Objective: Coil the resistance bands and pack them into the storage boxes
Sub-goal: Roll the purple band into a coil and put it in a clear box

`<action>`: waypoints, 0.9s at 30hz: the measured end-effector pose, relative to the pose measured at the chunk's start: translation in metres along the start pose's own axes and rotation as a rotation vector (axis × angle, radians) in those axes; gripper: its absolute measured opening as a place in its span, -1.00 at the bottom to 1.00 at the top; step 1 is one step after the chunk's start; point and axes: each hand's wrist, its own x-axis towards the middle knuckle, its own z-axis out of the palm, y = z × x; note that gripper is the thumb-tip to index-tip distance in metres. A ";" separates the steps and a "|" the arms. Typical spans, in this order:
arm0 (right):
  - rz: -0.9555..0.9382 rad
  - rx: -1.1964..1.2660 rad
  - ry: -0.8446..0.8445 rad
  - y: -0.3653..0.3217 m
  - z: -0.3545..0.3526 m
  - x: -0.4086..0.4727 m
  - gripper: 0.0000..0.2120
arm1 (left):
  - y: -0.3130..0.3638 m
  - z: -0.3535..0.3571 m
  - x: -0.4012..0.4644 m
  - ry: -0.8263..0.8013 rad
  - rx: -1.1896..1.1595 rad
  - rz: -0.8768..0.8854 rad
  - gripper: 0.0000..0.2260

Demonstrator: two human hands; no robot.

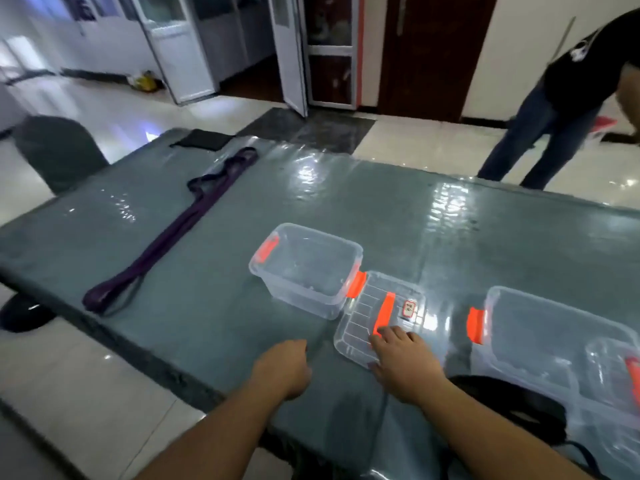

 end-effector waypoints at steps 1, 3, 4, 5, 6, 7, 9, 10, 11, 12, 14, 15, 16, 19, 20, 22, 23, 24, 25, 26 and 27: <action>-0.036 -0.003 0.007 -0.012 -0.004 0.010 -0.53 | -0.012 0.001 -0.005 -0.008 -0.022 -0.037 -0.61; -0.108 -0.003 0.012 -0.036 -0.011 0.030 -0.53 | -0.038 0.002 -0.014 0.000 -0.065 -0.107 -0.61; -0.143 -0.001 0.013 -0.049 -0.016 0.039 -0.53 | -0.050 0.001 -0.019 0.010 -0.083 -0.139 -0.61; -0.179 -0.002 0.013 -0.063 -0.021 0.047 -0.54 | -0.061 -0.001 -0.023 0.026 -0.100 -0.168 -0.60; -0.217 -0.009 0.016 -0.076 -0.026 0.056 -0.56 | -0.073 -0.003 -0.026 0.038 -0.114 -0.197 -0.59; -0.252 -0.017 0.019 -0.091 -0.031 0.064 -0.57 | -0.085 -0.006 -0.029 0.048 -0.125 -0.224 -0.58; -0.302 -0.022 0.017 -0.119 -0.040 0.082 -0.58 | -0.110 -0.012 -0.033 0.062 -0.149 -0.263 -0.59; -0.324 -0.022 0.013 -0.133 -0.044 0.091 -0.57 | -0.122 -0.014 -0.036 0.071 -0.175 -0.279 -0.59; -0.348 -0.024 0.014 -0.147 -0.047 0.100 -0.57 | -0.135 -0.016 -0.038 0.081 -0.202 -0.294 -0.60; -0.371 -0.032 0.016 -0.162 -0.051 0.109 -0.57 | -0.148 -0.019 -0.040 0.092 -0.220 -0.310 -0.61; -0.407 -0.051 0.021 -0.193 -0.058 0.126 -0.58 | -0.176 -0.024 -0.044 0.110 -0.233 -0.337 -0.64; -0.419 -0.064 0.021 -0.210 -0.062 0.134 -0.58 | -0.191 -0.026 -0.046 0.119 -0.241 -0.349 -0.67; -0.430 -0.078 0.021 -0.227 -0.065 0.143 -0.58 | -0.207 -0.029 -0.047 0.121 -0.253 -0.363 -0.69; -0.461 -0.110 0.028 -0.277 -0.076 0.169 -0.58 | -0.254 -0.040 -0.053 0.144 -0.277 -0.397 -0.73; -0.472 -0.111 0.031 -0.294 -0.079 0.178 -0.58 | -0.269 -0.043 -0.056 0.146 -0.282 -0.408 -0.75; -0.488 -0.112 0.025 -0.325 -0.086 0.194 -0.56 | -0.301 -0.048 -0.062 0.155 -0.305 -0.428 -0.78; -0.496 -0.113 0.022 -0.340 -0.088 0.201 -0.55 | -0.317 -0.049 -0.064 0.159 -0.322 -0.442 -0.78; -0.504 -0.116 0.015 -0.355 -0.091 0.209 -0.55 | -0.333 -0.051 -0.066 0.168 -0.329 -0.457 -0.77; -0.505 -0.116 0.008 -0.362 -0.094 0.212 -0.55 | -0.341 -0.052 -0.067 0.171 -0.334 -0.468 -0.75; -0.518 -0.121 0.009 -0.380 -0.095 0.220 -0.55 | -0.359 -0.053 -0.069 0.171 -0.348 -0.491 -0.72; -0.531 -0.121 0.010 -0.396 -0.095 0.229 -0.54 | -0.376 -0.055 -0.071 0.178 -0.359 -0.500 -0.69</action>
